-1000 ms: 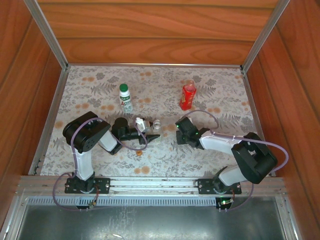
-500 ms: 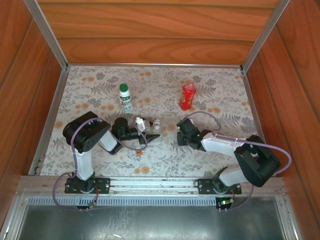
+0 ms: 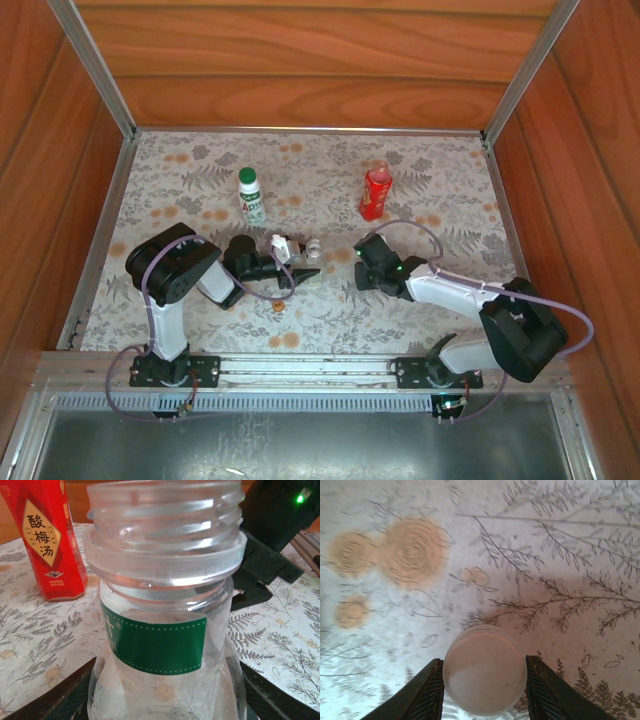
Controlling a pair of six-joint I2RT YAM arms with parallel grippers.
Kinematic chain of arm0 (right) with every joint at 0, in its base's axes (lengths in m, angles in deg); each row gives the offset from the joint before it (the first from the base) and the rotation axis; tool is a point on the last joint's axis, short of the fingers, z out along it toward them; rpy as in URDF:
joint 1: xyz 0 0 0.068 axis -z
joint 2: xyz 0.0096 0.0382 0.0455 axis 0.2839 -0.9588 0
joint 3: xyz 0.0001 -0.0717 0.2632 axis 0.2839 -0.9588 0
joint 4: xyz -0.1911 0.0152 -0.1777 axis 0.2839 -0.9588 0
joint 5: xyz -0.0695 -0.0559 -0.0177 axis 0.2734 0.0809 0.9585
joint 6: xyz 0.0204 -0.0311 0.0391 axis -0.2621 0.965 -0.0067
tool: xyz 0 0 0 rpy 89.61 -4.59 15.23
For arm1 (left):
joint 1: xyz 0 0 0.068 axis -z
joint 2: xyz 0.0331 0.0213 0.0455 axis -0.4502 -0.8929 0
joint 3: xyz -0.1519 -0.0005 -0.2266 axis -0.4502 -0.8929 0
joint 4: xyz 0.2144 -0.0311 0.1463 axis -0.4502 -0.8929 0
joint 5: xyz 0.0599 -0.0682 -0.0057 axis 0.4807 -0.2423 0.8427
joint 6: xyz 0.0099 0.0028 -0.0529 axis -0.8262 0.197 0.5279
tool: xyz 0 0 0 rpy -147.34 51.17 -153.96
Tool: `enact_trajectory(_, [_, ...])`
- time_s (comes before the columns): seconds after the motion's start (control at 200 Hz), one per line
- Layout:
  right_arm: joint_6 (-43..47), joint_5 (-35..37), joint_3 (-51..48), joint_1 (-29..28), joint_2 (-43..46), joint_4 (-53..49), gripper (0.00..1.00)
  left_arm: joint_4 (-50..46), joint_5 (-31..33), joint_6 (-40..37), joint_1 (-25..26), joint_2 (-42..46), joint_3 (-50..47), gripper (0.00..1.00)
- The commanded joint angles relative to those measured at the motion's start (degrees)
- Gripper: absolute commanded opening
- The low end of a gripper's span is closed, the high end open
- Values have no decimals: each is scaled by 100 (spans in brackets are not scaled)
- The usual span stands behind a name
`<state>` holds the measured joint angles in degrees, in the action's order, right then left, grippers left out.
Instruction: Screw on the bottle caps
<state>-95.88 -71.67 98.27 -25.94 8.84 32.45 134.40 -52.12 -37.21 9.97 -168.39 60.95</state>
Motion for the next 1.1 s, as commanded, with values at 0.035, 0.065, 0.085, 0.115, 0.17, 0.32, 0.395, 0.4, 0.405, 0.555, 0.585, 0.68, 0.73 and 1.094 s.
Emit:
enact_trajectory(0.035, [264,-306,674,-94,202,-1016,44,106,-115,52,-75,-15,48,63])
enact_trajectory(0.065, [290,-374,808,-105,226,-1173,44,102,-118,47,-70,-16,41,63])
enact_trajectory(0.085, [302,-414,908,-122,245,-1275,44,105,-117,47,-71,-12,44,63])
enact_trajectory(0.115, [332,-480,1054,-137,269,-1419,44,101,-123,59,-70,-17,50,63])
enact_trajectory(0.17, [388,-595,1333,-166,292,-1686,43,99,-127,55,-72,-10,52,63])
enact_trajectory(0.32, [507,-809,2236,-237,208,-2476,42,102,-120,61,-74,-15,47,63])
enact_trajectory(0.395, [584,-886,2619,-304,146,-2722,42,103,-122,53,-77,-13,49,63])
enact_trajectory(0.4, [589,-887,2650,-307,140,-2730,42,105,-125,53,-77,-13,49,63])
enact_trajectory(0.405, [595,-892,2678,-312,137,-2743,42,102,-127,57,-73,-15,49,63])
enact_trajectory(0.555, [785,-954,3394,-422,-34,-3113,42,104,-124,54,-72,-14,50,63])
enact_trajectory(0.585, [824,-958,3518,-445,-72,-3164,42,103,-133,59,-77,-15,49,63])
enact_trajectory(0.68, [930,-1056,3886,-523,-207,-3252,42,102,-136,69,-85,-14,56,63])
enact_trajectory(0.73, [976,-1128,4043,-570,-288,-3249,42,110,-137,62,-79,-16,50,63])
enact_trajectory(1.094, [1208,-1358,4526,-783,-873,-3213,41,100,-155,70,-84,-34,59,63])
